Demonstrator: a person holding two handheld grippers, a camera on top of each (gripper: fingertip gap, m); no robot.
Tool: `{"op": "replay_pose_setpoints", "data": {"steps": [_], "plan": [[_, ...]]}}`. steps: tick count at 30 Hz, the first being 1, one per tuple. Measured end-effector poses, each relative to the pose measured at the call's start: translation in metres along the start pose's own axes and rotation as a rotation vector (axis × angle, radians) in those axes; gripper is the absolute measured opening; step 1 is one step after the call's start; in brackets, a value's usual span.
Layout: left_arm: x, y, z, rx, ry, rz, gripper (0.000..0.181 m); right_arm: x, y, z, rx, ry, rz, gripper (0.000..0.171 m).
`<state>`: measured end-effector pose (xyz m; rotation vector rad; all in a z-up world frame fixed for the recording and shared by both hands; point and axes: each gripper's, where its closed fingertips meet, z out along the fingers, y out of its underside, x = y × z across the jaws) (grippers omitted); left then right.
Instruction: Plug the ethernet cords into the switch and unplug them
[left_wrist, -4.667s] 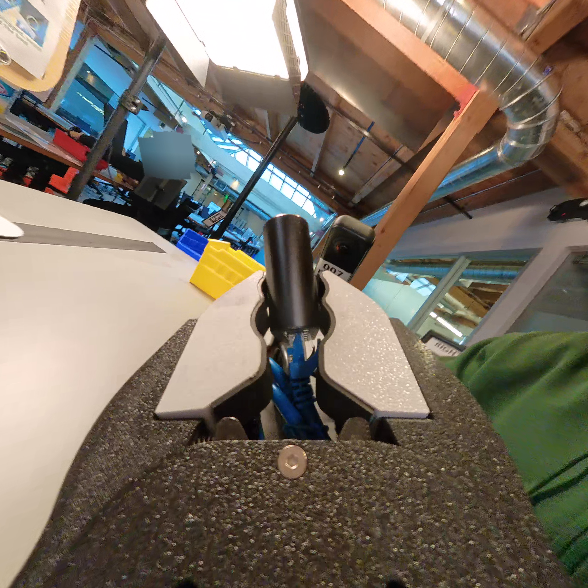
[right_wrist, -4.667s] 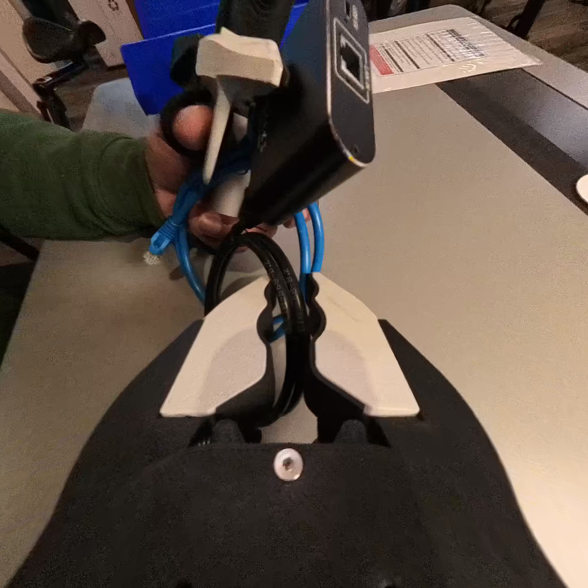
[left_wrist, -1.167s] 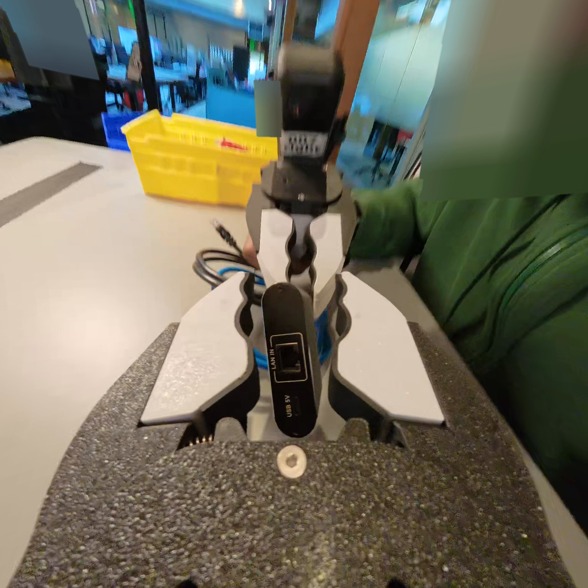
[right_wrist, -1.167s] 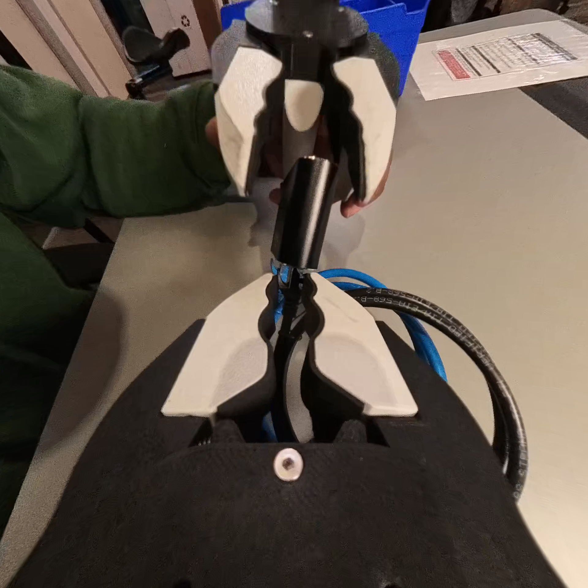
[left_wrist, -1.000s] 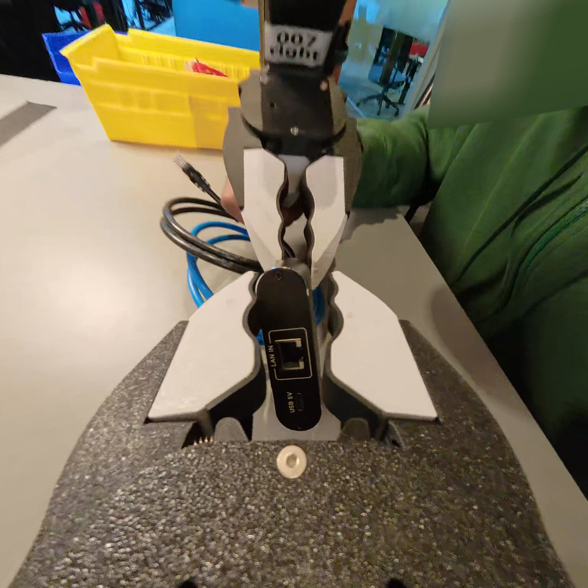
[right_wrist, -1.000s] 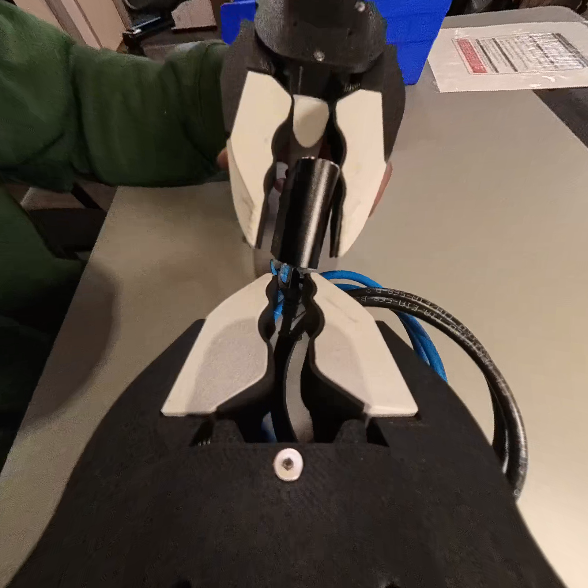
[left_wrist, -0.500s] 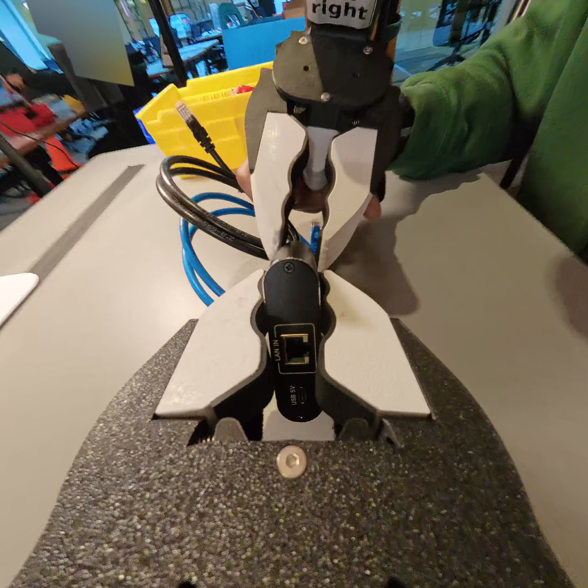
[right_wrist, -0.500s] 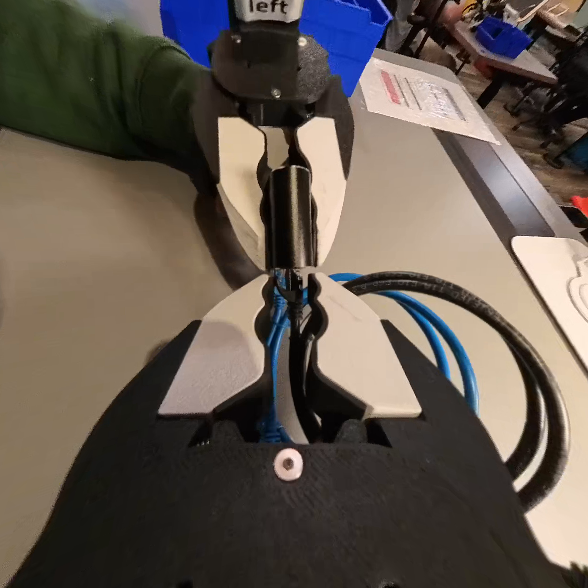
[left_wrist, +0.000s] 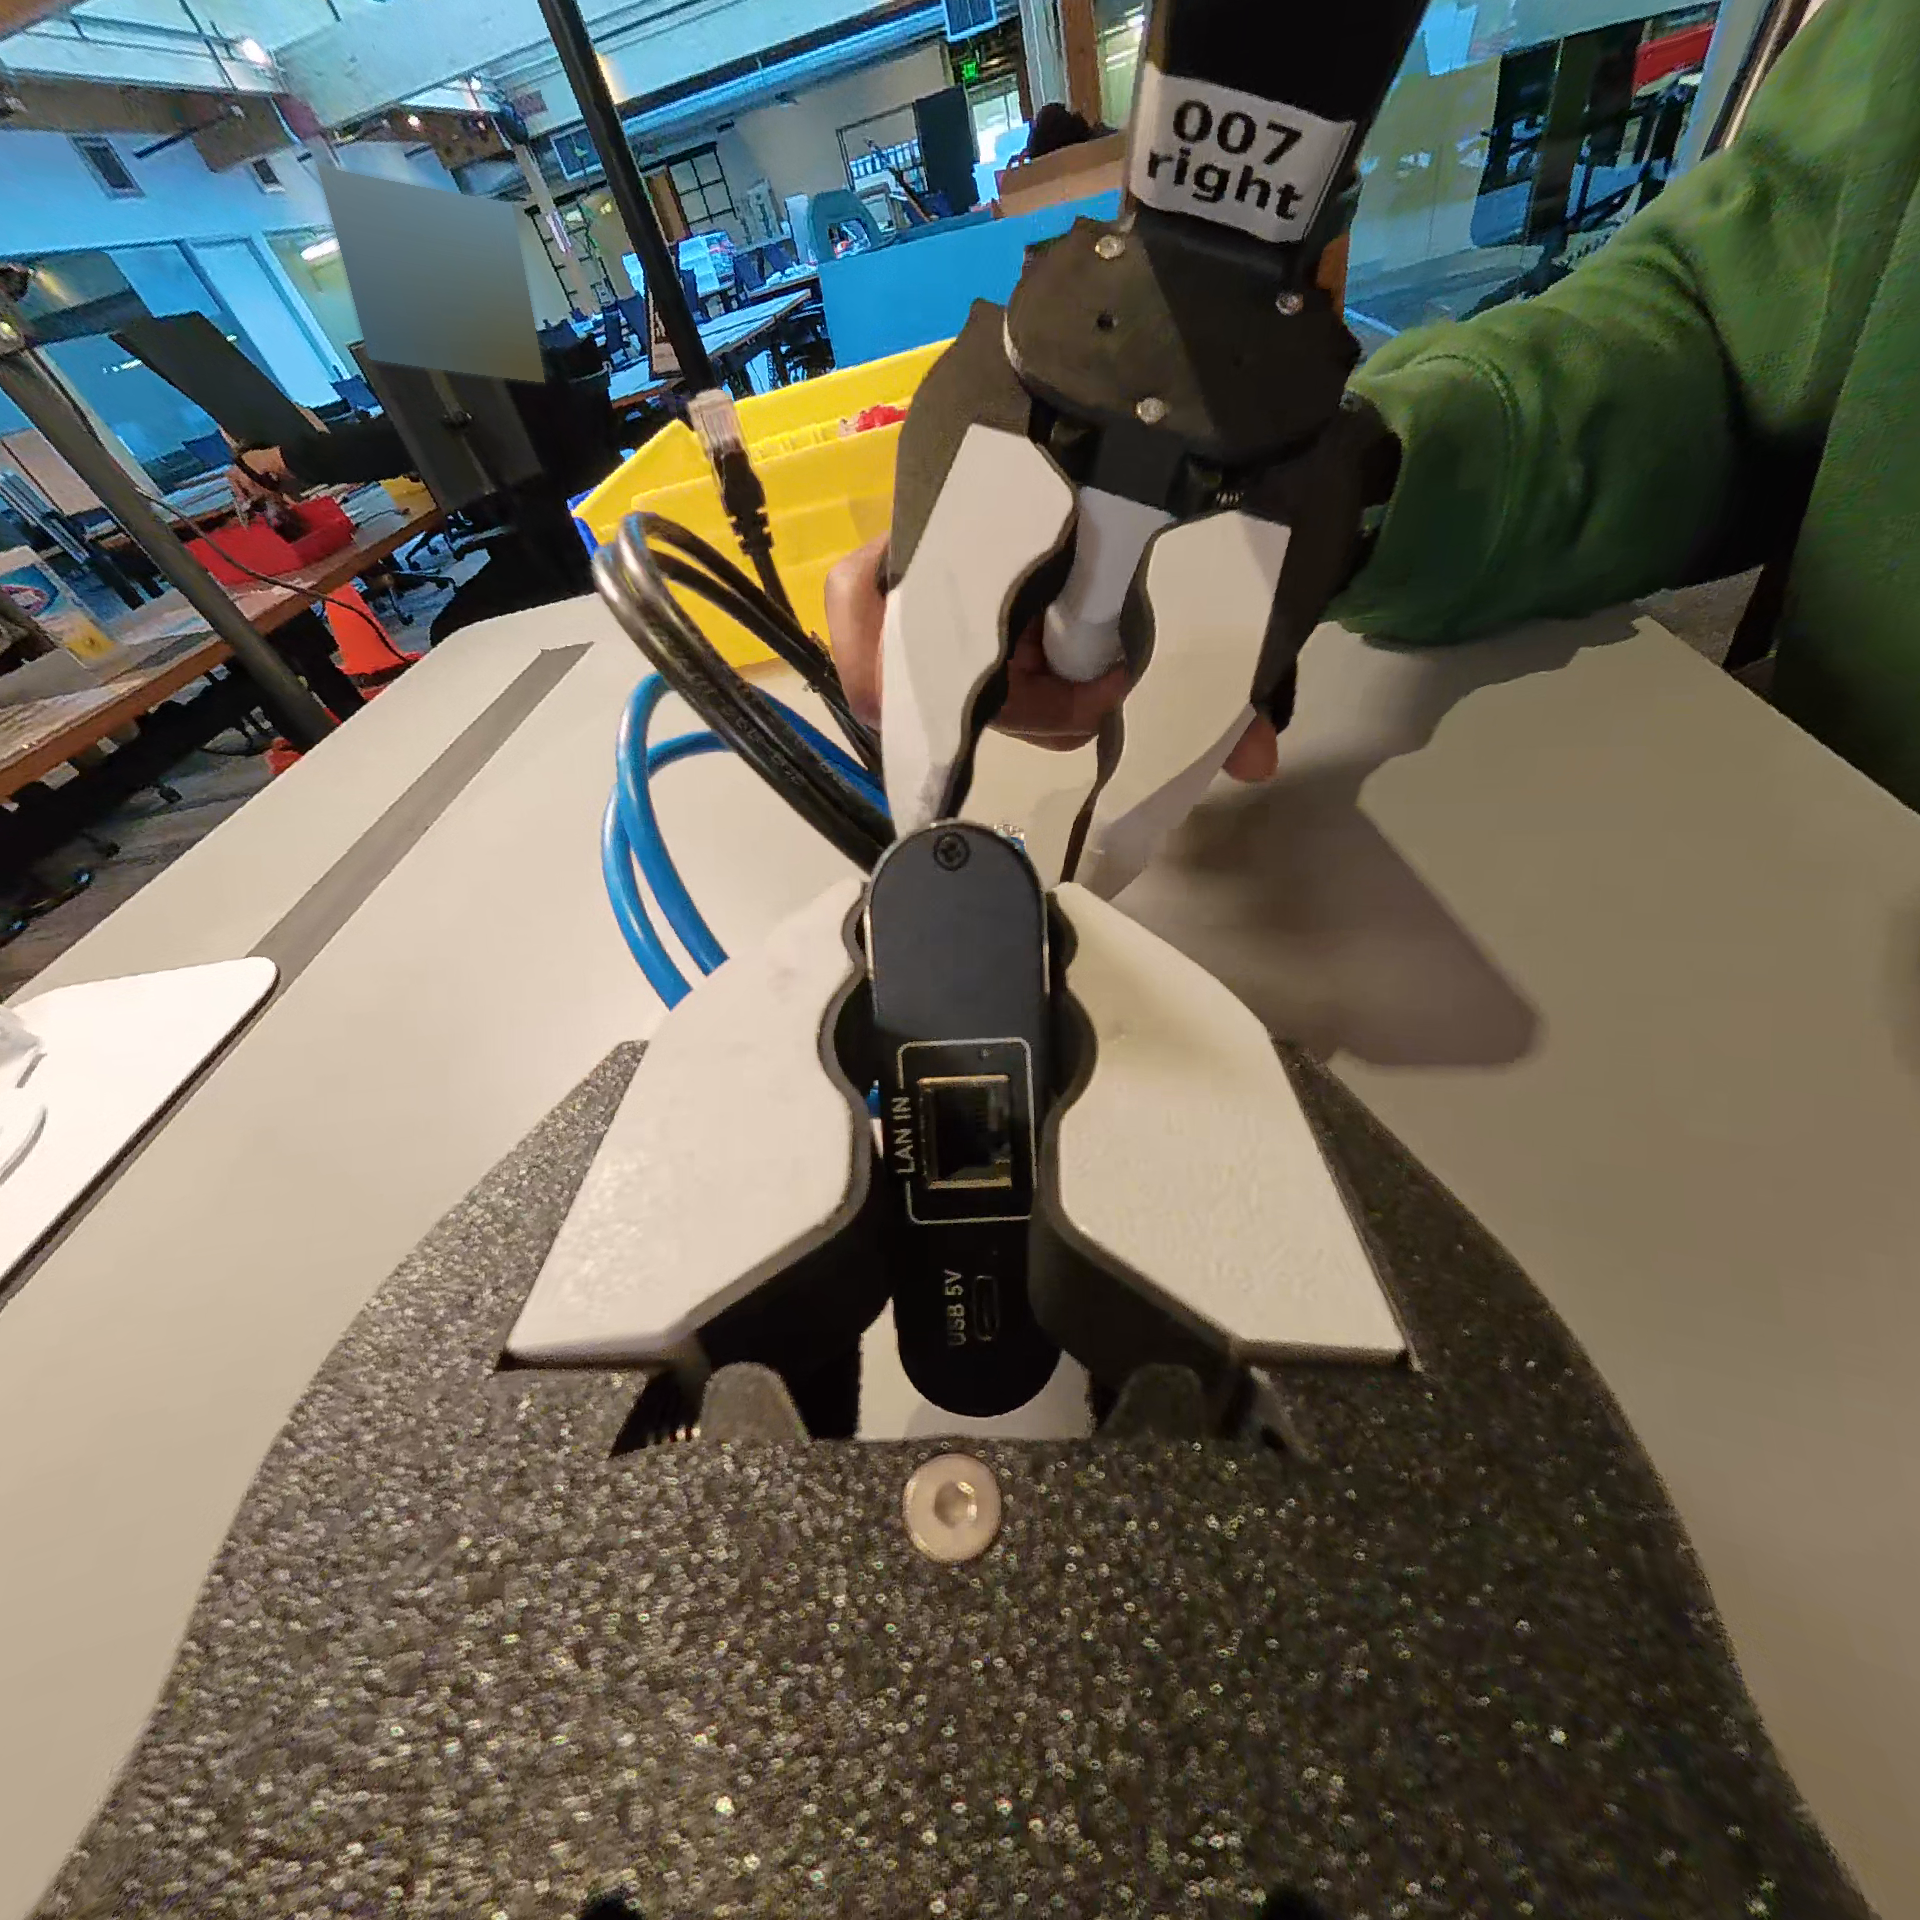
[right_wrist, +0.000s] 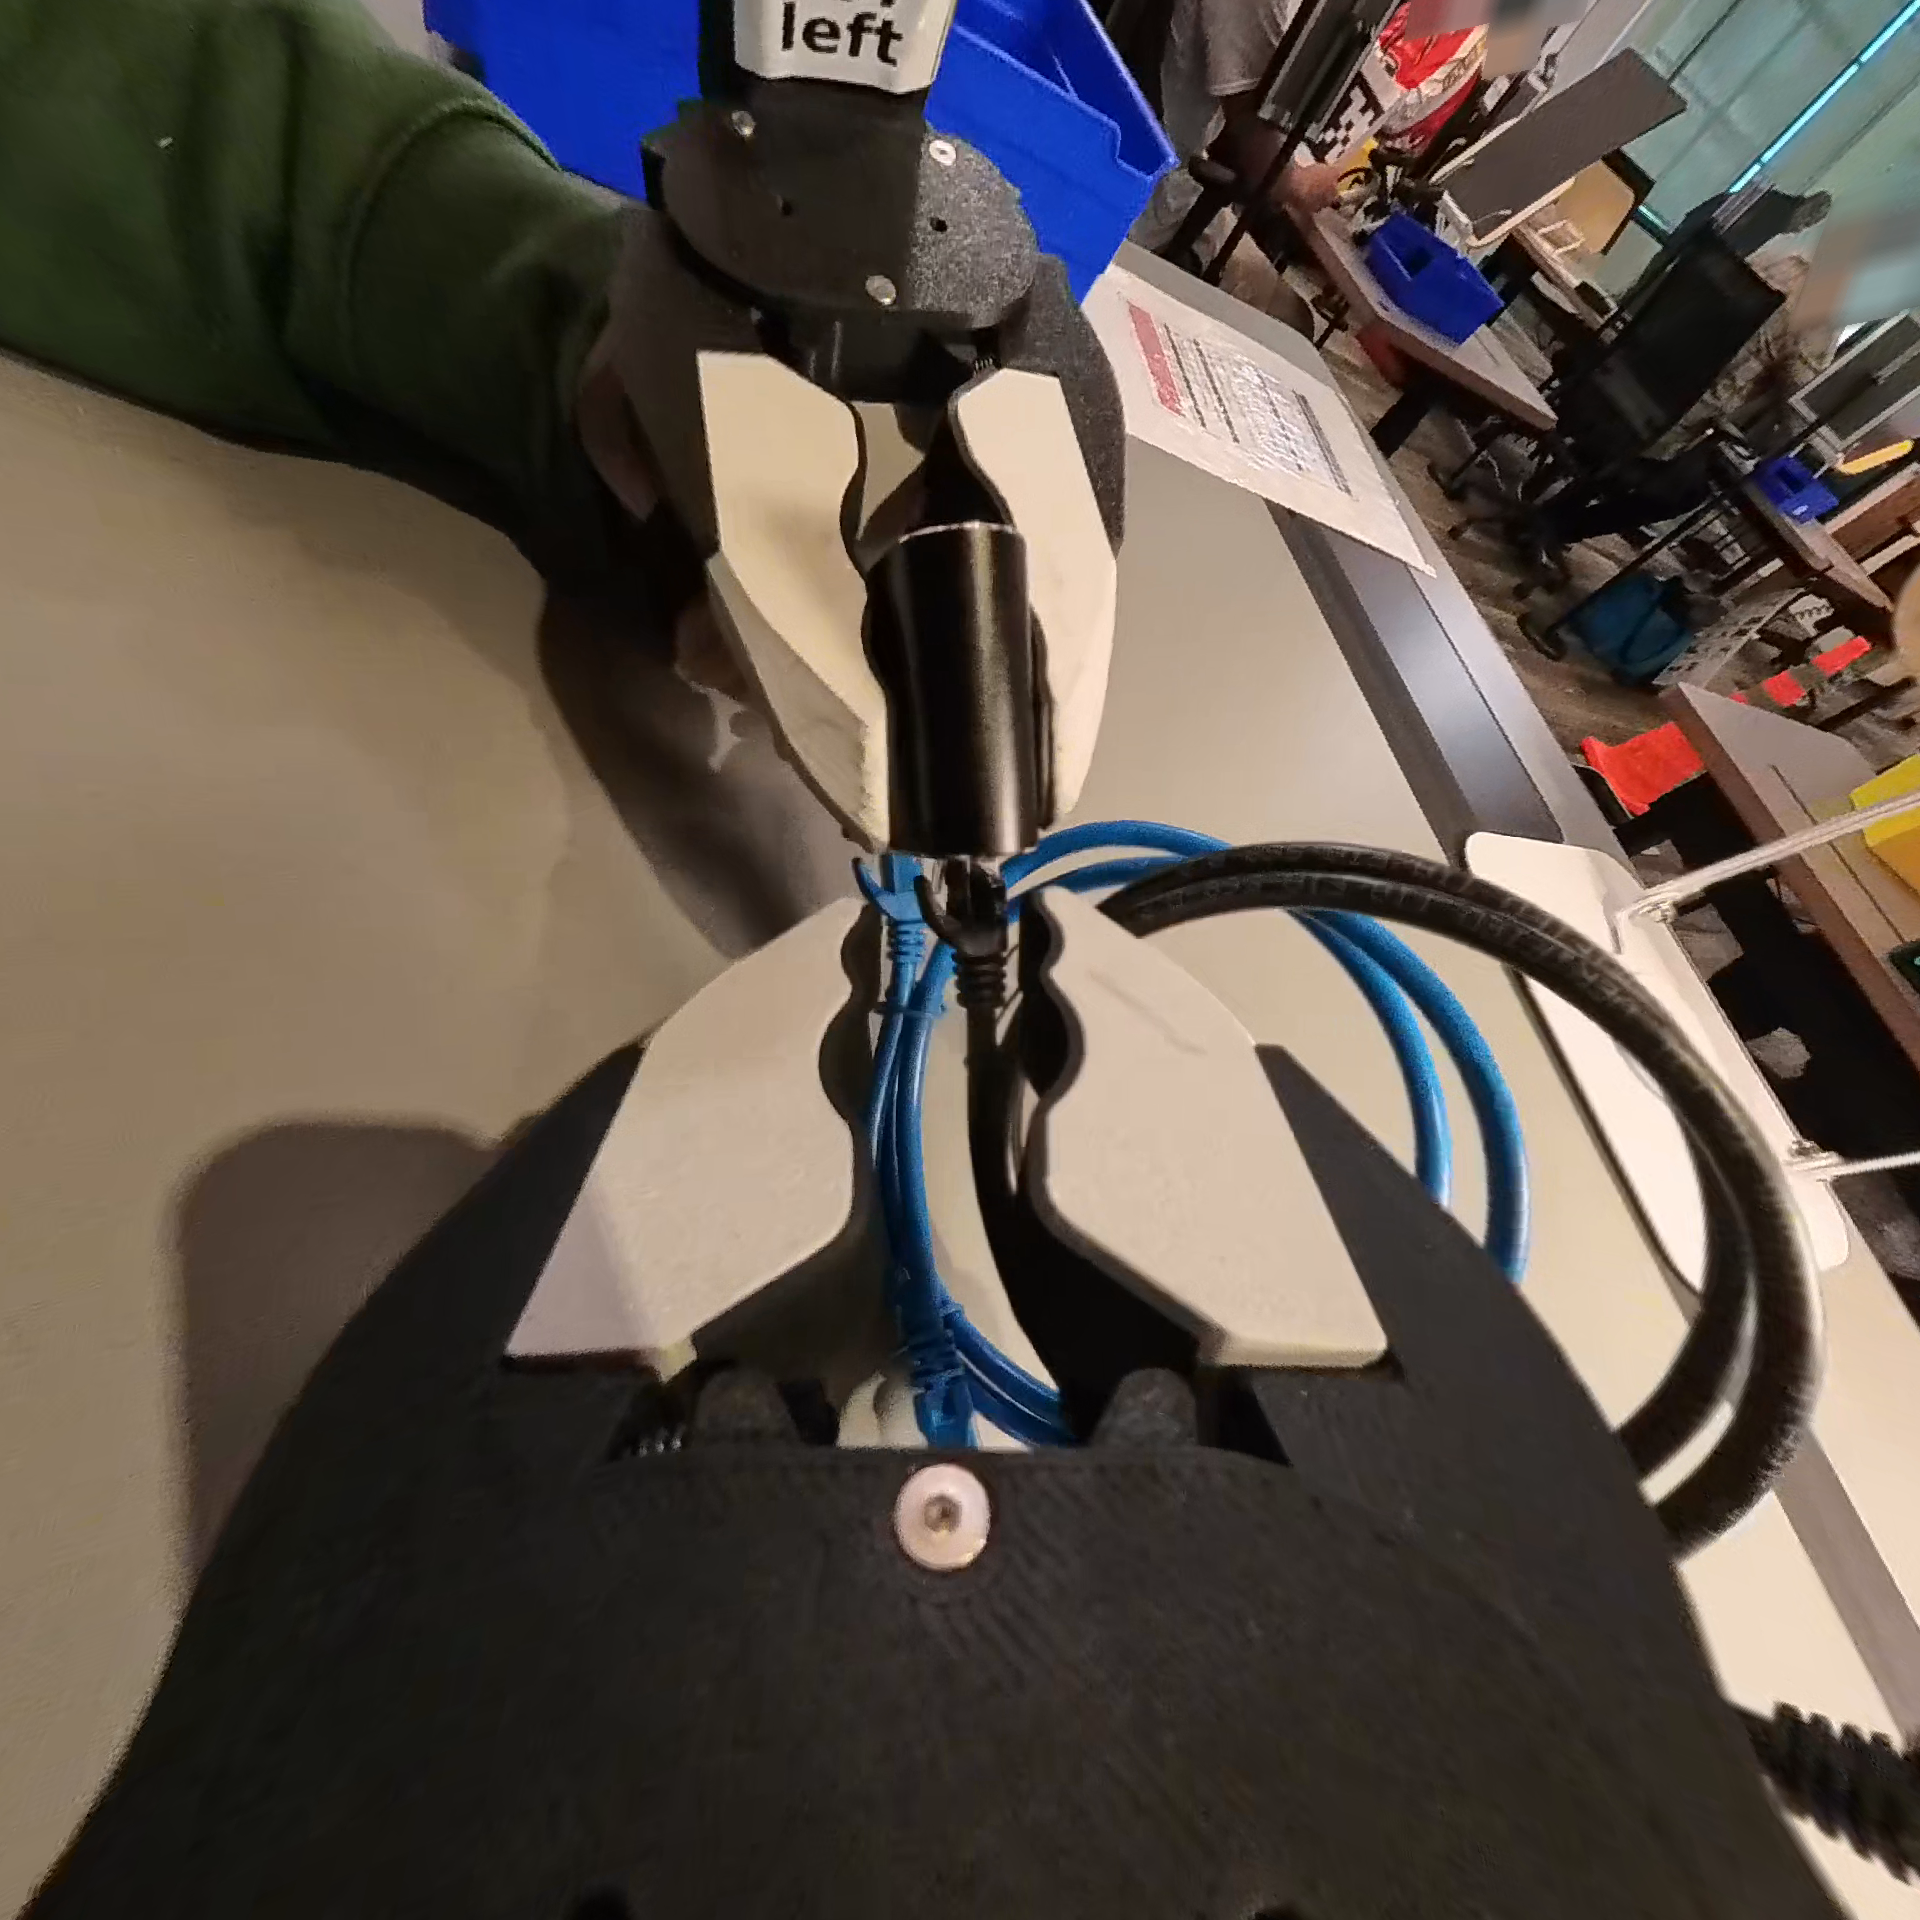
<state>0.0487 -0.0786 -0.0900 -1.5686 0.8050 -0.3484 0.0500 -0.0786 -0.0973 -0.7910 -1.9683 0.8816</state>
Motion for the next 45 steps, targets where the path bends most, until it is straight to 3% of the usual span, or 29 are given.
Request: {"op": "replay_pose_setpoints", "data": {"steps": [6,11,19,33,36,38,45], "plan": [[0.004,-0.001,0.000,0.006,0.025,-0.006,0.029,-0.002,0.001,0.008,-0.002,0.013,0.044,0.020],[0.011,-0.003,-0.001,0.019,0.068,0.017,0.029,-0.009,-0.002,0.005,0.069,-0.106,0.136,0.017],[0.014,-0.002,-0.001,0.020,0.073,0.041,0.029,-0.011,-0.002,0.004,0.090,-0.132,0.119,0.015],[0.004,0.005,0.003,-0.019,-0.050,0.191,0.029,0.004,0.006,0.008,0.026,-0.024,0.268,0.012],[0.013,0.006,-0.004,-0.011,-0.005,0.228,0.029,0.044,0.022,-0.009,0.018,0.149,0.338,0.012],[0.010,0.004,-0.005,0.000,-0.030,0.188,0.029,0.067,0.027,-0.028,0.034,0.189,0.341,0.013],[-0.014,0.001,-0.008,0.023,-0.092,0.051,0.028,0.055,0.036,-0.025,-0.016,0.047,0.392,0.014]]}}
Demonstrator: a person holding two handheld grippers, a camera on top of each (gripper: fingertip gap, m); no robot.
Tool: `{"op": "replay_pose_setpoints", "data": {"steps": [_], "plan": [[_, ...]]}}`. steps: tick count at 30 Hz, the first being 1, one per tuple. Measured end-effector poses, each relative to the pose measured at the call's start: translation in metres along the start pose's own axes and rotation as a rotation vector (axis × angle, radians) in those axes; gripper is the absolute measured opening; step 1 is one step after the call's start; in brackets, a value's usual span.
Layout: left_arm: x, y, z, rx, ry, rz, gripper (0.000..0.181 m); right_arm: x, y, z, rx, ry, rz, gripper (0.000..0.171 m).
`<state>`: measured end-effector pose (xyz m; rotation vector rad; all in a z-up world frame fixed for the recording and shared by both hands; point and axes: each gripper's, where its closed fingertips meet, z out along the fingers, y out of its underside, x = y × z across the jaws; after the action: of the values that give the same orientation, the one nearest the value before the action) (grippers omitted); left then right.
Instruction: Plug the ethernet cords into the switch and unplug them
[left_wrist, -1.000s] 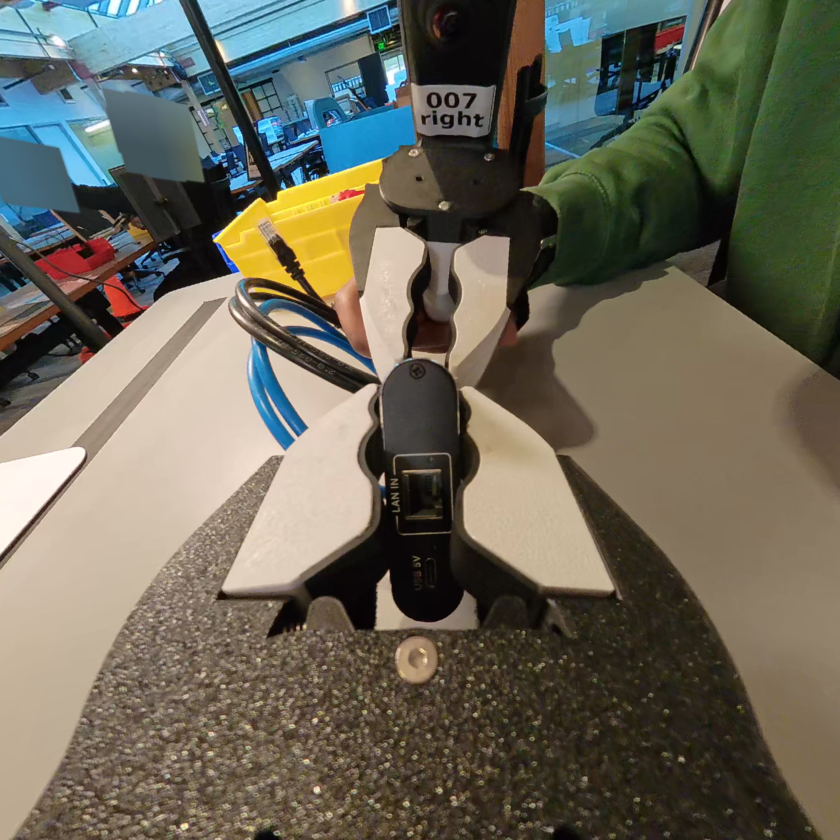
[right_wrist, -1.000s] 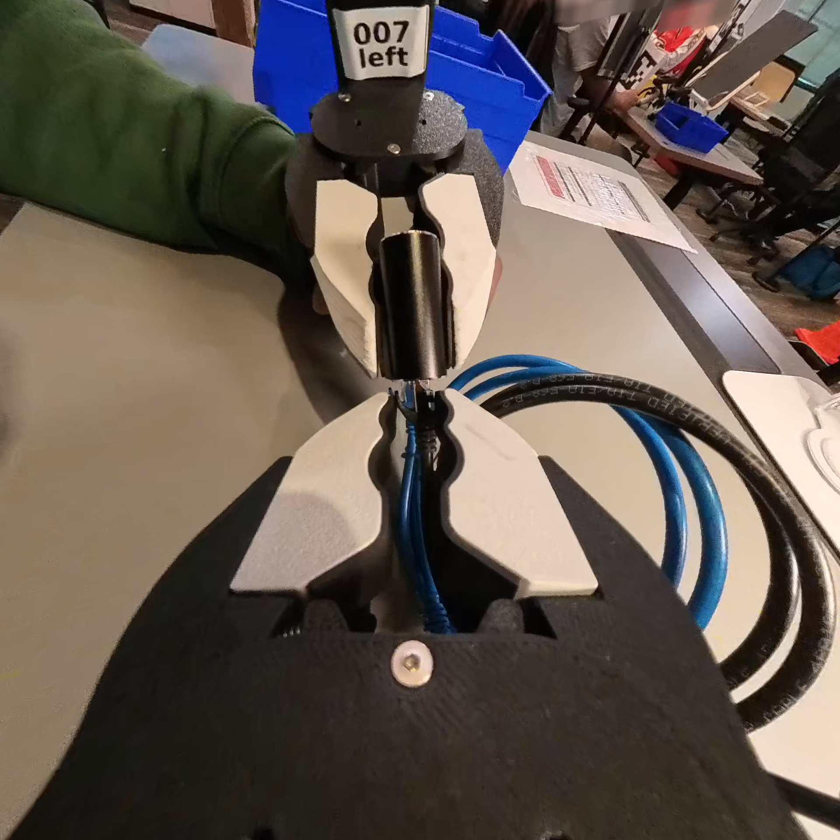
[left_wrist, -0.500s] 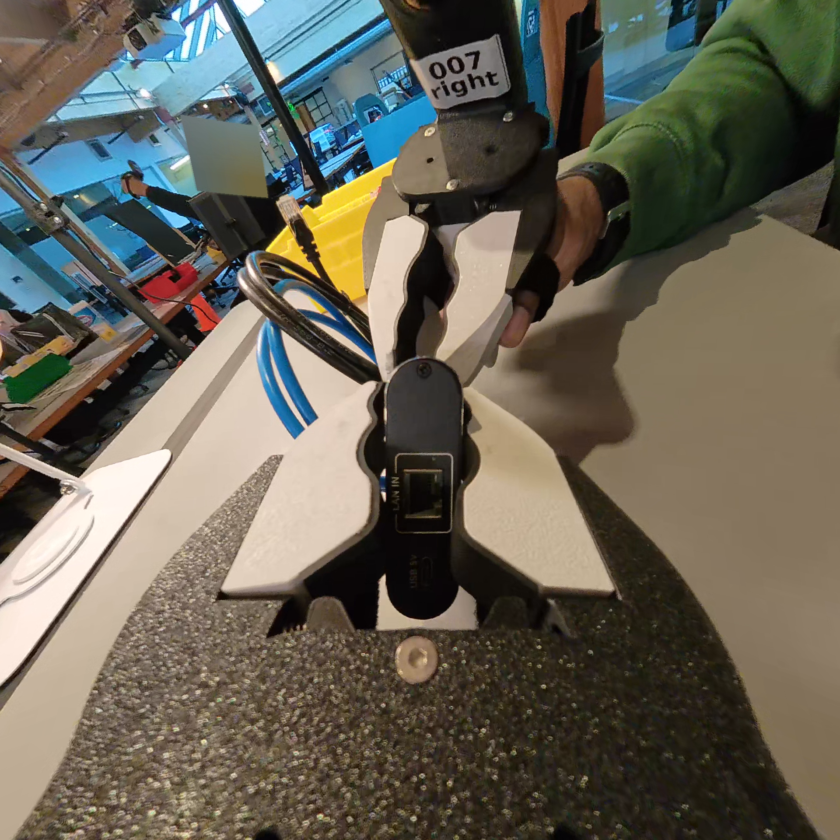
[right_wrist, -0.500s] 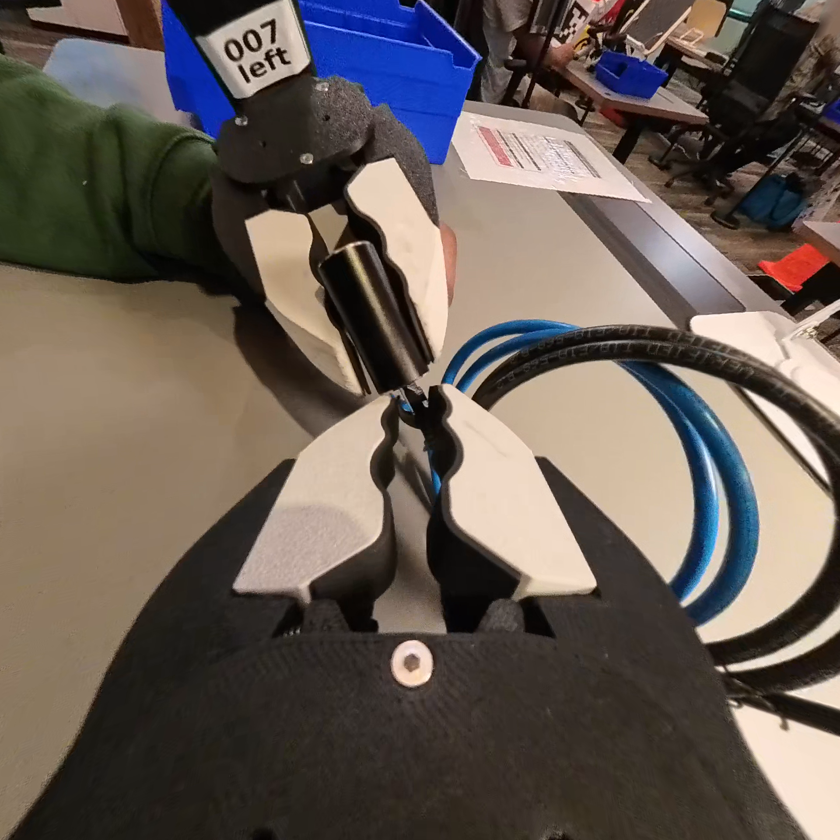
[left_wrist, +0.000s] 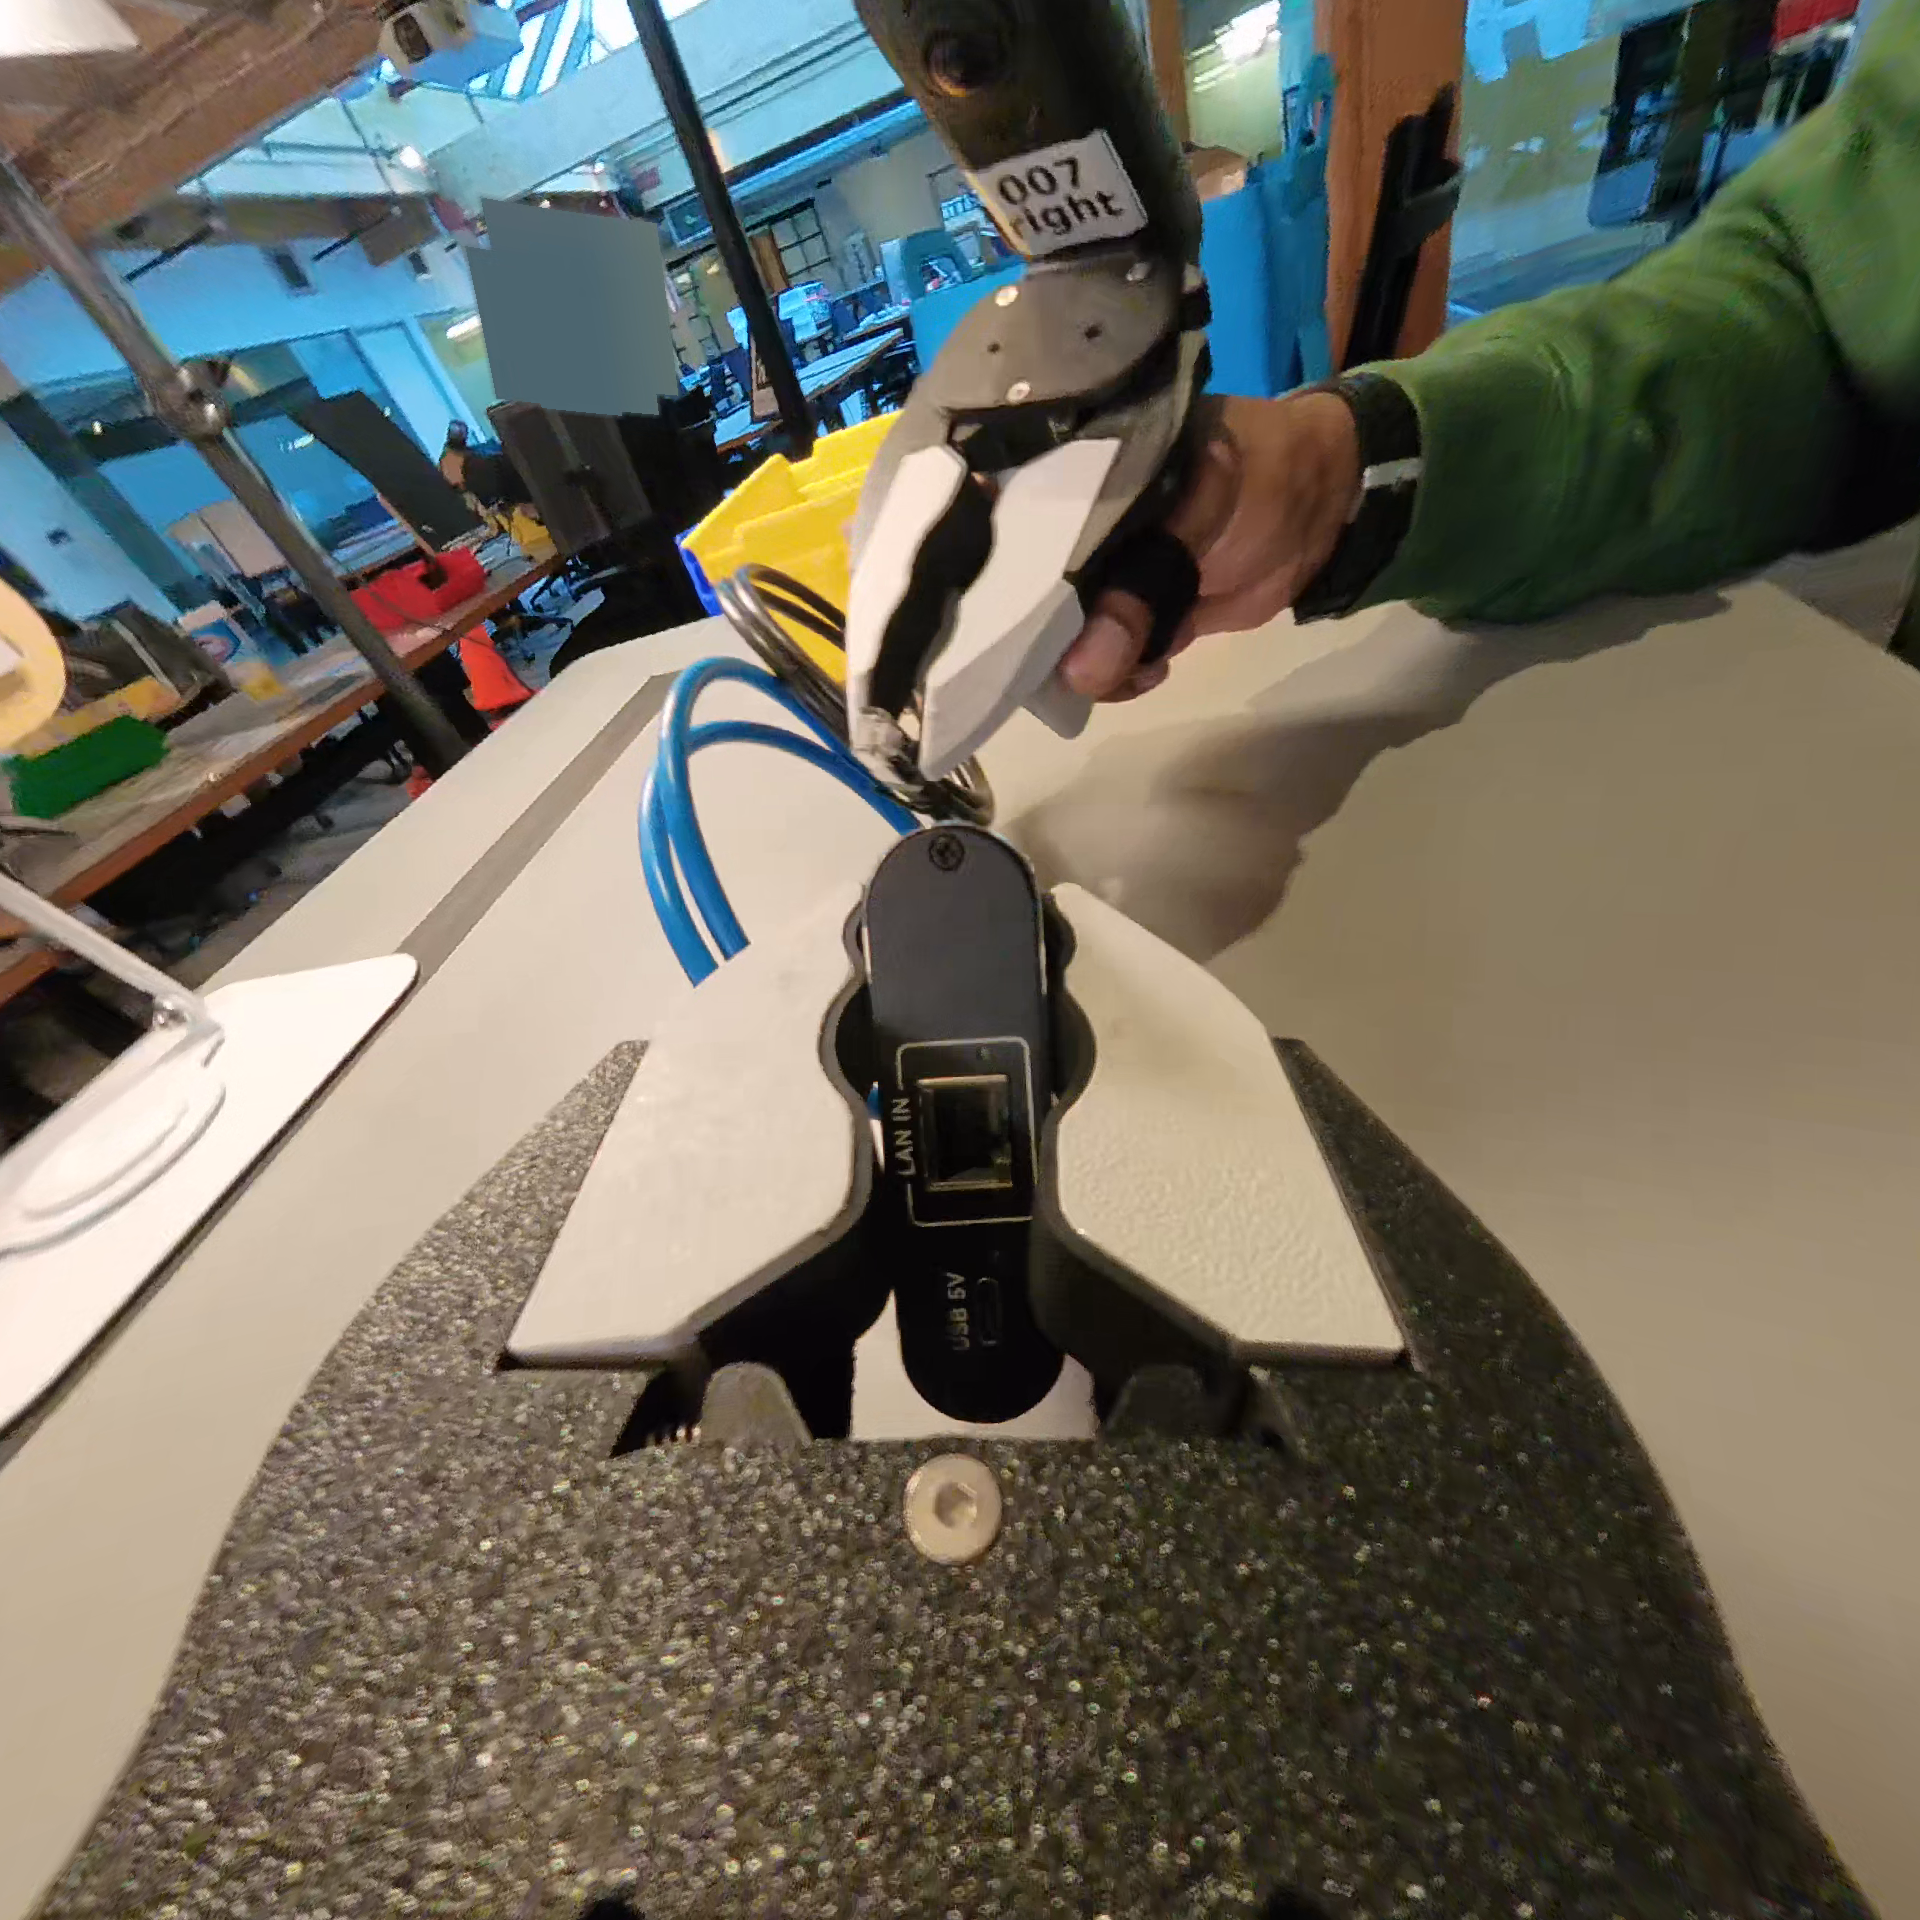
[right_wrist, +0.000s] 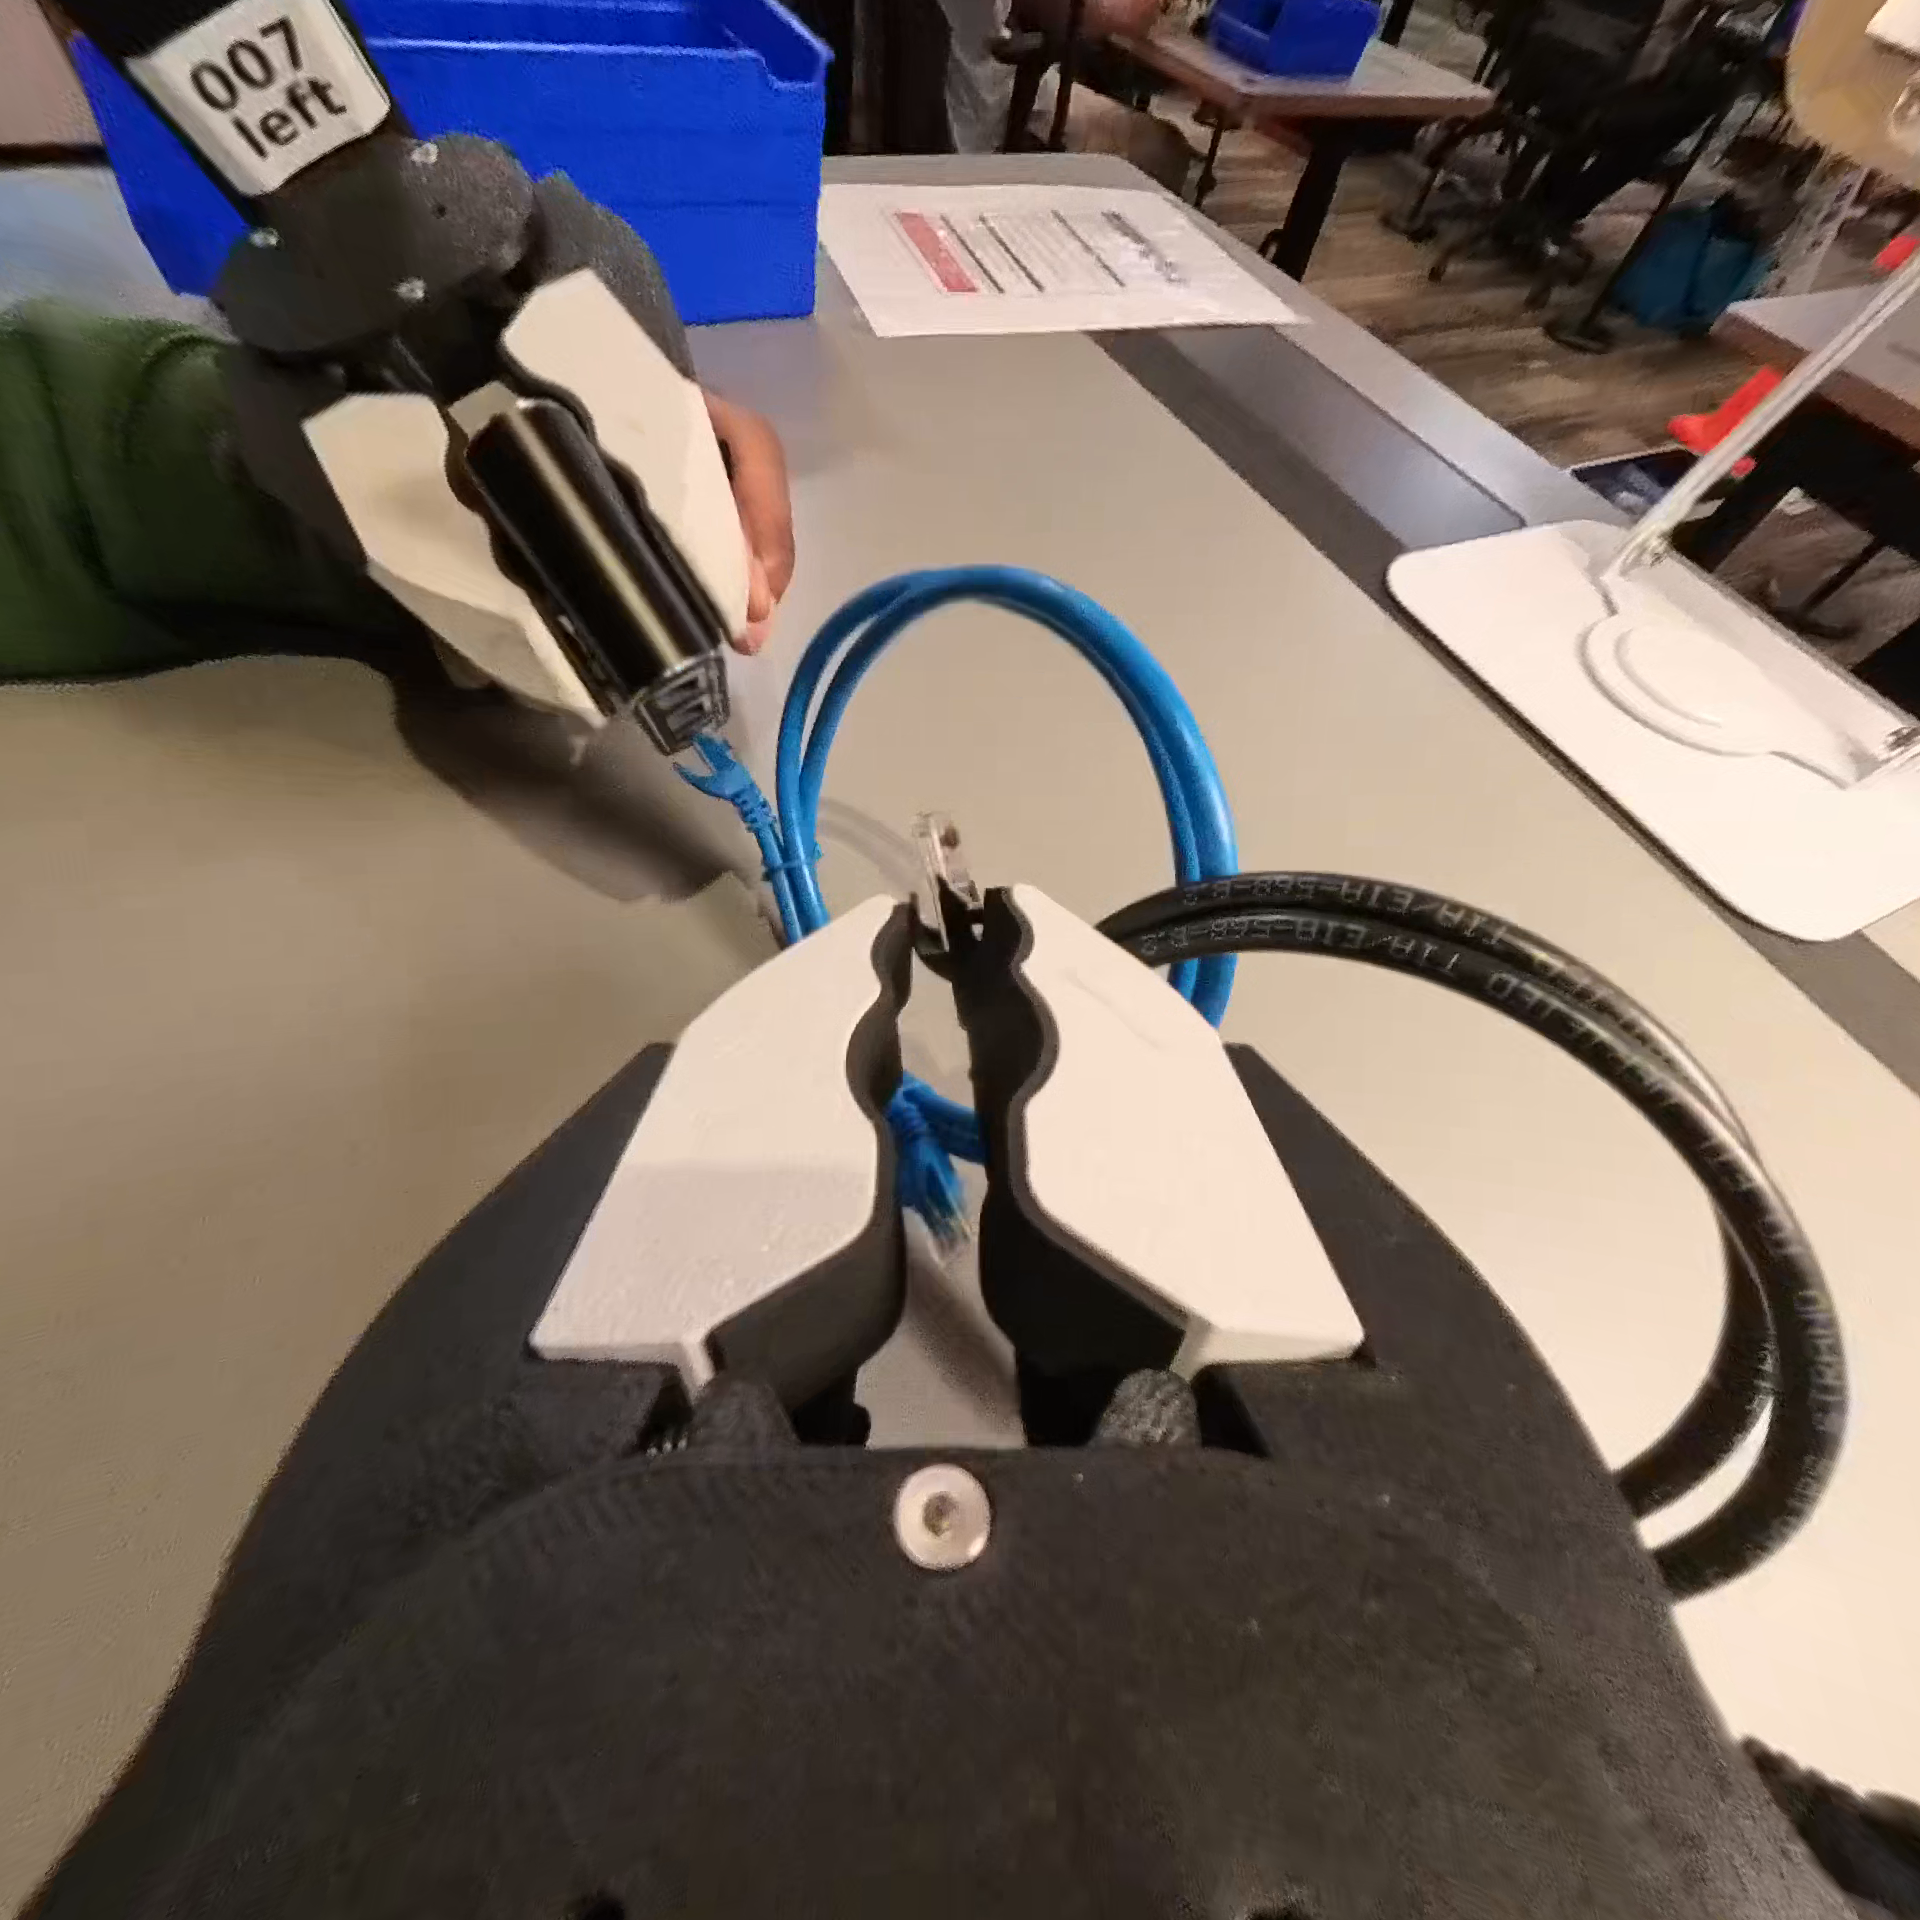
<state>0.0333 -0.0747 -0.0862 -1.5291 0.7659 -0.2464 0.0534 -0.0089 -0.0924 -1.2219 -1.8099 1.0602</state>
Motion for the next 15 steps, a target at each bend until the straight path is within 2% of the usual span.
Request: {"op": "replay_pose_setpoints", "data": {"steps": [5,8,11,15], "plan": [[-0.018,0.000,-0.007,0.008,-0.054,-0.137,0.028,0.011,0.004,-0.008,-0.043,0.022,0.052,0.014],[-0.026,-0.001,-0.012,0.025,-0.082,-0.190,0.028,0.022,-0.006,-0.030,-0.018,0.094,0.084,0.014],[-0.030,-0.001,-0.013,0.027,-0.100,-0.207,0.028,0.035,-0.027,-0.080,0.070,0.183,0.144,0.014],[-0.031,0.000,-0.012,0.019,-0.107,-0.208,0.028,0.050,-0.051,-0.173,0.118,0.335,0.166,0.014]]}}
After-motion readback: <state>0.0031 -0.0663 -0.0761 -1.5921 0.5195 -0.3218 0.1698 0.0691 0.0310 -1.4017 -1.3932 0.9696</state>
